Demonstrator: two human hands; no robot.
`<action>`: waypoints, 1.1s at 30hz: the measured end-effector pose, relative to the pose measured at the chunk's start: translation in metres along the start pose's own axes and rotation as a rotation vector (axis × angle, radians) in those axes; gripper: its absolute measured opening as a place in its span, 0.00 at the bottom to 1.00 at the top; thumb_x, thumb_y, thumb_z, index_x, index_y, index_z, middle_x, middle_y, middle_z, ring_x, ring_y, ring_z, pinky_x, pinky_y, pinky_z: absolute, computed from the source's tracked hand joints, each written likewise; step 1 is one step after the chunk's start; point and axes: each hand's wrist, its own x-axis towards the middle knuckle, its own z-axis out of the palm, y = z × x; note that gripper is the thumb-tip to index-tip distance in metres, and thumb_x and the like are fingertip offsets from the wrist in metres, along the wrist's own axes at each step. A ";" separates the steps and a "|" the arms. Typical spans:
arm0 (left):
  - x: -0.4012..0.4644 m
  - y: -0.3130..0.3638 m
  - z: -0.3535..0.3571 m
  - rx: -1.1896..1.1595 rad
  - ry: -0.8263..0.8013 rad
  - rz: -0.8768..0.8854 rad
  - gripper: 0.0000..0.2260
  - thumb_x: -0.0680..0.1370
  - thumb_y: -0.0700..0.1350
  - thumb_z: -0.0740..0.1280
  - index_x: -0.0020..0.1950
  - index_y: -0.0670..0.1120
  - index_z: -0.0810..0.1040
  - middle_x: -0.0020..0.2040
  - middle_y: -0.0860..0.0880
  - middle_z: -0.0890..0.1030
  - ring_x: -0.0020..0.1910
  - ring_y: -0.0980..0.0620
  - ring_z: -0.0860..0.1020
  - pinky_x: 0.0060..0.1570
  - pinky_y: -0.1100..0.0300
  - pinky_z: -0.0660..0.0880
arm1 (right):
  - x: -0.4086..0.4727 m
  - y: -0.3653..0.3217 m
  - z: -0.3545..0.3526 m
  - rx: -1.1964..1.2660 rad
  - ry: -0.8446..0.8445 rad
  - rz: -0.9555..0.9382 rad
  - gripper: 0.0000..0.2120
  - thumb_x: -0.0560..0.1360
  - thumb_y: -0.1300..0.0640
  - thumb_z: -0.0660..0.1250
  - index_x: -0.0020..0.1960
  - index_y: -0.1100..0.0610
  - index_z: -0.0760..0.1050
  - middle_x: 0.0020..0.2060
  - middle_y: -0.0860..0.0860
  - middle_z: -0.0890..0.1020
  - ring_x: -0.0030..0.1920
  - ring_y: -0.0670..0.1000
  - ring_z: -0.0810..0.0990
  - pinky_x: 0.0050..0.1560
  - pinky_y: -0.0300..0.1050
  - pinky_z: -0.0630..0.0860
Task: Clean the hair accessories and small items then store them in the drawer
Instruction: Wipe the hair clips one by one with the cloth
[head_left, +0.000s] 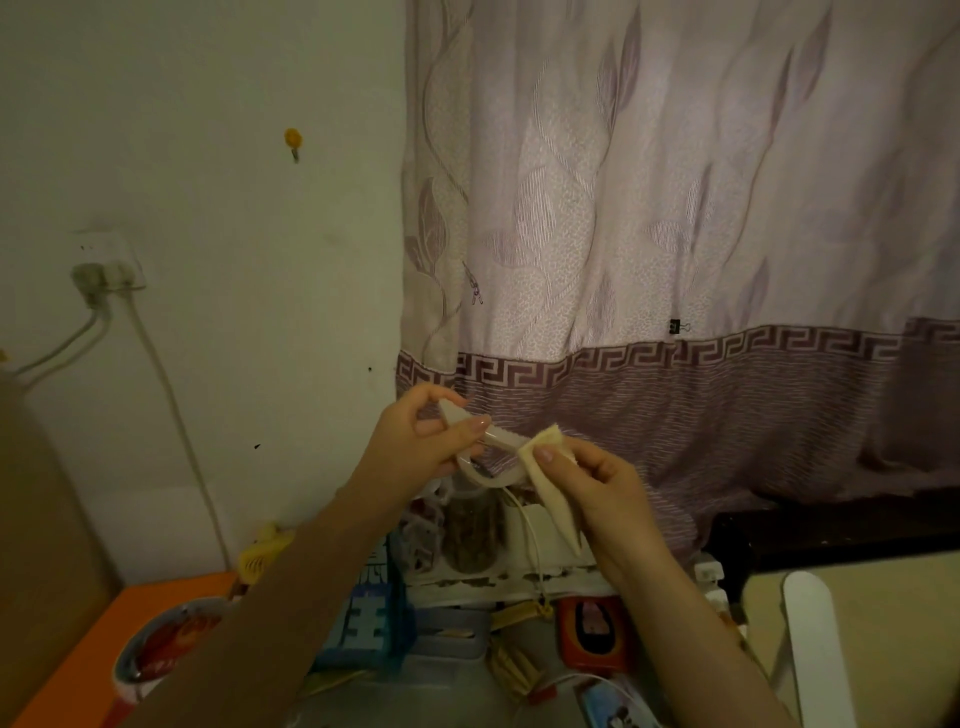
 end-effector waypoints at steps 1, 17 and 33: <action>-0.001 -0.001 0.002 -0.017 0.020 -0.003 0.12 0.73 0.37 0.71 0.53 0.38 0.74 0.43 0.41 0.84 0.38 0.49 0.84 0.38 0.58 0.82 | -0.001 0.001 0.002 0.014 0.018 0.001 0.07 0.72 0.61 0.70 0.50 0.60 0.82 0.37 0.53 0.85 0.36 0.48 0.83 0.35 0.37 0.77; -0.010 -0.018 0.007 -0.076 0.114 -0.064 0.13 0.71 0.38 0.73 0.49 0.39 0.72 0.46 0.37 0.82 0.37 0.50 0.83 0.33 0.61 0.80 | -0.004 0.011 0.013 0.076 0.034 0.040 0.09 0.71 0.65 0.71 0.51 0.60 0.81 0.42 0.55 0.86 0.41 0.52 0.84 0.40 0.40 0.81; -0.011 -0.018 -0.002 0.197 -0.165 0.021 0.12 0.68 0.46 0.72 0.49 0.45 0.83 0.42 0.47 0.86 0.43 0.50 0.84 0.43 0.61 0.80 | -0.002 -0.004 -0.005 -0.038 -0.128 0.057 0.14 0.68 0.65 0.71 0.54 0.62 0.79 0.42 0.53 0.86 0.40 0.47 0.85 0.38 0.35 0.78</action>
